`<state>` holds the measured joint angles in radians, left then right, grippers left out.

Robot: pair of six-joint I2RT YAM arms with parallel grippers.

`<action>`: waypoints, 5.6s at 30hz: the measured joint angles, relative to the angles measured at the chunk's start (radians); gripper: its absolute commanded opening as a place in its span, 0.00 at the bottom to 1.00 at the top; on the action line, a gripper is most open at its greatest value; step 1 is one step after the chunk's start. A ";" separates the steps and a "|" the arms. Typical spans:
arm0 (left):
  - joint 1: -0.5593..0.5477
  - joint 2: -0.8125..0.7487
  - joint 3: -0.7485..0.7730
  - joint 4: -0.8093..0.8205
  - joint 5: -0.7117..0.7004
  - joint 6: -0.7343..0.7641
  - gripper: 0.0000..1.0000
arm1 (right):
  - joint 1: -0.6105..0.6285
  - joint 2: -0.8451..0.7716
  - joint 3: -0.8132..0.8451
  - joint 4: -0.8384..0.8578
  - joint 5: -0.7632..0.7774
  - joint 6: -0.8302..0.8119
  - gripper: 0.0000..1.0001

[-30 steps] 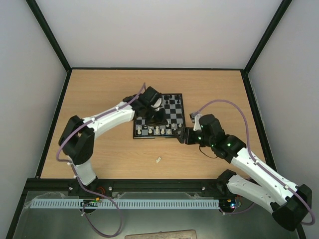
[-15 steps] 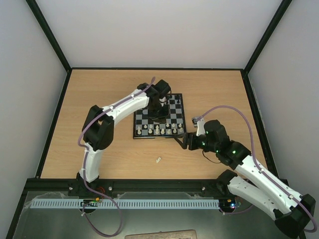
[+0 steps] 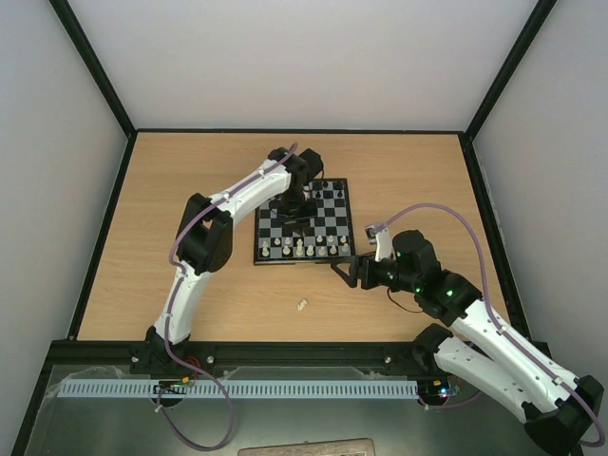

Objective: Set up the chess pieces on the board
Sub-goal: Place the chess piece on the chessboard, then pick up the chess piece at the center of the board.

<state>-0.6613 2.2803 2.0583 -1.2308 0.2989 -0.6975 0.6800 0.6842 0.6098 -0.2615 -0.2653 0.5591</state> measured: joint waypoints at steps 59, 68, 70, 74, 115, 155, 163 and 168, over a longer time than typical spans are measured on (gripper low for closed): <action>-0.002 0.130 0.105 -0.034 0.048 0.043 0.22 | 0.000 -0.026 -0.014 0.006 -0.041 -0.003 0.73; -0.002 0.130 0.129 -0.037 0.048 0.042 0.26 | 0.000 -0.028 -0.018 0.013 -0.041 -0.007 0.74; -0.002 0.130 0.156 -0.037 0.048 0.040 0.29 | 0.000 -0.028 -0.018 0.013 -0.041 -0.009 0.73; -0.001 0.126 0.217 -0.036 0.035 0.041 0.35 | 0.000 -0.027 -0.018 0.013 -0.041 -0.010 0.73; -0.233 -1.527 -1.485 0.793 -0.415 -0.222 0.67 | 0.401 0.771 0.151 0.108 0.224 0.055 0.40; -0.233 -1.545 -1.523 0.828 -0.421 -0.219 0.67 | 0.442 0.849 0.166 0.052 0.331 0.058 0.21; -0.233 -1.515 -1.523 0.843 -0.410 -0.219 0.67 | 0.442 0.851 0.166 0.061 0.330 0.046 0.10; -0.233 -1.492 -1.523 0.854 -0.403 -0.212 0.67 | 0.442 0.851 0.166 0.071 0.329 0.035 0.05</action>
<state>-0.8944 0.7887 0.5350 -0.3771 -0.1043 -0.9092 1.1217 1.5356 0.7757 -0.1905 0.0639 0.5938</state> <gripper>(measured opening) 0.671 0.072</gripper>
